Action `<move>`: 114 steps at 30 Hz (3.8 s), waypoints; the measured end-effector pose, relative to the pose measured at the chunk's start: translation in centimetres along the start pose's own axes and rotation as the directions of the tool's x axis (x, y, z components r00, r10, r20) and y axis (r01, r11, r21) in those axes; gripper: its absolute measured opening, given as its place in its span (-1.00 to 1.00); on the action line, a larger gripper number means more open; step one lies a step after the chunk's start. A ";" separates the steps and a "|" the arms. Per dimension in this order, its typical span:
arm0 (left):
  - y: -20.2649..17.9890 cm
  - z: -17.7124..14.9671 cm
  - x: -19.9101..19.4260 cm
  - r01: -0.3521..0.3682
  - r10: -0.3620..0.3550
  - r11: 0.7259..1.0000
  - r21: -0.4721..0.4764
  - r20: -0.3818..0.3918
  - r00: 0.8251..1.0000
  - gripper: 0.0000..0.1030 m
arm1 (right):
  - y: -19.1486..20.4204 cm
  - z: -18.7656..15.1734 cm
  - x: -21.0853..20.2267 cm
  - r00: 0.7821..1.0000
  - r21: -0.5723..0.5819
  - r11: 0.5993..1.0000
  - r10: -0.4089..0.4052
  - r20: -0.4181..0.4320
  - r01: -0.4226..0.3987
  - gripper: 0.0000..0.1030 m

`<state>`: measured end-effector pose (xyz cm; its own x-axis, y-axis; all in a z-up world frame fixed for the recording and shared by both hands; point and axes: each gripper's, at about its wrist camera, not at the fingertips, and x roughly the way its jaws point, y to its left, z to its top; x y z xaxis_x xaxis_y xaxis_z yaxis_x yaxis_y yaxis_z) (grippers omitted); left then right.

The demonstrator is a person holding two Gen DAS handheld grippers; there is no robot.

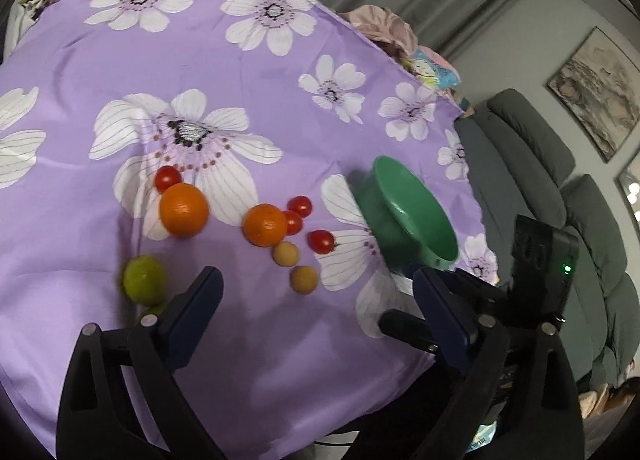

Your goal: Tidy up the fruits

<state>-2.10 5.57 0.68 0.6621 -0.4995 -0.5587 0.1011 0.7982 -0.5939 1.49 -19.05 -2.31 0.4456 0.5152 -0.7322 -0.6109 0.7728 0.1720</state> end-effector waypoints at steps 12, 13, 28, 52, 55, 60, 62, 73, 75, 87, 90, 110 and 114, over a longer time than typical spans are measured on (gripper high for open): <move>-0.5 -0.5 2.5 -0.010 0.013 1.000 0.019 -0.146 0.989 0.85 | -0.2 -1.2 1.8 0.999 -0.001 1.000 0.004 -0.046 -0.004 0.99; -0.7 -0.5 3.0 -0.039 0.048 0.998 0.057 -0.167 0.985 0.85 | -0.2 -1.3 2.0 0.999 -0.007 1.000 0.003 -0.049 -0.003 0.99; 0.3 1.0 7.2 -0.218 0.253 0.961 0.168 -0.227 0.940 0.84 | -1.5 -1.7 5.1 0.991 0.030 1.000 0.009 -0.132 -0.005 0.68; 0.7 1.8 10.5 -0.156 0.195 0.976 0.151 -0.295 0.935 0.24 | -0.7 -0.1 7.4 0.983 -0.057 0.998 0.009 -0.186 -0.020 0.09; 0.5 2.0 10.8 -0.161 0.204 0.973 0.167 -0.288 0.936 0.24 | -0.8 0.2 7.6 0.982 -0.053 0.998 0.013 -0.187 -0.023 0.06; 0.2 2.1 11.5 -0.134 0.182 0.976 0.173 -0.307 0.934 0.04 | -0.7 0.5 7.8 0.981 -0.072 0.997 0.005 -0.195 -0.019 -0.04; 0.0 2.0 11.9 -0.119 0.171 0.977 0.177 -0.320 0.932 -0.02 | -0.8 0.6 7.9 0.980 -0.073 0.997 0.011 -0.197 -0.026 -0.11; 0.8 2.8 13.5 -0.139 0.175 0.982 0.125 -0.349 0.921 -0.17 | -0.6 1.1 8.4 0.978 -0.113 0.993 0.007 -0.208 -0.031 -0.30; 0.8 2.9 13.5 -0.139 0.173 0.983 0.121 -0.349 0.921 -0.29 | -0.4 1.2 8.6 0.978 -0.127 0.991 0.001 -0.210 -0.029 -0.30; 1.4 2.8 13.3 -0.137 0.167 0.984 0.110 -0.333 0.928 -0.50 | -0.1 1.5 9.1 0.977 -0.144 0.988 0.019 -0.212 -0.051 -0.45; 1.5 2.7 12.8 -0.126 0.153 0.986 0.105 -0.322 0.934 -0.50 | 0.1 1.3 8.9 0.977 -0.147 0.988 0.012 -0.212 -0.044 -0.46; 0.8 1.7 6.6 -0.134 0.155 0.986 0.104 -0.223 0.963 -0.50 | 0.4 0.3 3.6 0.994 -0.071 0.997 0.036 -0.104 -0.043 -0.46; 0.0 1.5 6.1 -0.121 0.144 0.986 0.114 -0.218 0.965 -0.50 | 0.4 0.3 2.5 0.996 -0.064 0.997 0.035 -0.078 -0.040 -0.46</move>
<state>3.02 3.02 -1.88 0.4918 -0.4408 -0.7509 0.1039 0.8859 -0.4521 2.56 -17.39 -3.86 0.3719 0.5112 -0.7748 -0.6687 0.7265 0.1583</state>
